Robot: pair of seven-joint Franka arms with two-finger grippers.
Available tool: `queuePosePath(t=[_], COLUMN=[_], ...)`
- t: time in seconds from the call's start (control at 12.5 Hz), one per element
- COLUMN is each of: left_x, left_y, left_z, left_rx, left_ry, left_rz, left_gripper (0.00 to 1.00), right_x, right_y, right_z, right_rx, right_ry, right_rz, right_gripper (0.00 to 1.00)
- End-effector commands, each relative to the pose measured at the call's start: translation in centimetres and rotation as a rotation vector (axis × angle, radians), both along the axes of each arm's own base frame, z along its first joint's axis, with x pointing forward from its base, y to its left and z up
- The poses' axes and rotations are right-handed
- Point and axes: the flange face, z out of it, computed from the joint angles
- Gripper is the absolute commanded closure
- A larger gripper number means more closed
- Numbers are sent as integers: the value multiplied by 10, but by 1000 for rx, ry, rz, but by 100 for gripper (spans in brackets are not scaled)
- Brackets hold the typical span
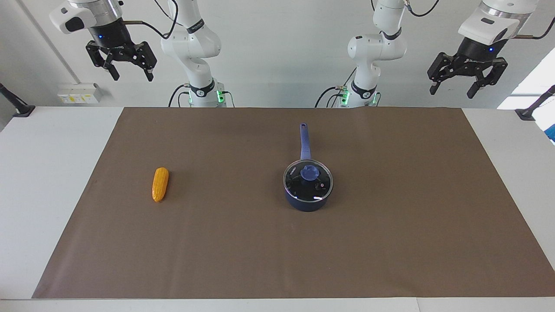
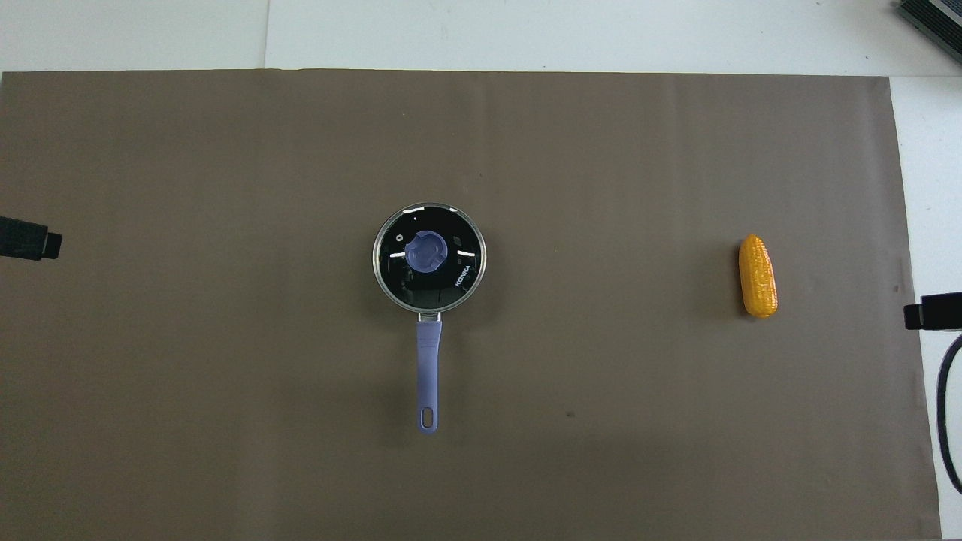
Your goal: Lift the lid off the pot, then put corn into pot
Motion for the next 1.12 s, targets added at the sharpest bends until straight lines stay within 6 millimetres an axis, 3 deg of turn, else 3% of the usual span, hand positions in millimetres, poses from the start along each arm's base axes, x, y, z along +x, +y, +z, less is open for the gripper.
queuePosePath(t=[0.0, 0.56, 0.64, 0.72, 0.96, 1.04], left_x=[-7, -4, -3, -4, -5, -5], left_y=[-1, -3, -4, -4, -13, -21], left_z=[-1, -1, 1, 1, -1, 0], left_rx=[-13, -14, -15, -15, -14, -15], left_ry=[4, -20, -28, -26, -19, -29], left_rz=[1, -7, -7, -8, -22, -42], left_gripper=[0, 0, 0, 0, 0, 0], right_x=[-2, 2, 9, 22, 61, 73], right_y=[-10, -16, -15, -16, -19, -20], right_z=[4, -1, 10, 9, -19, -38], right_rx=[2, 10, 9, 7, 2, -1], right_ry=[-10, -6, -32, -30, -91, -93], right_rz=[2, 21, 23, 21, 9, 7], right_gripper=[0, 0, 0, 0, 0, 0])
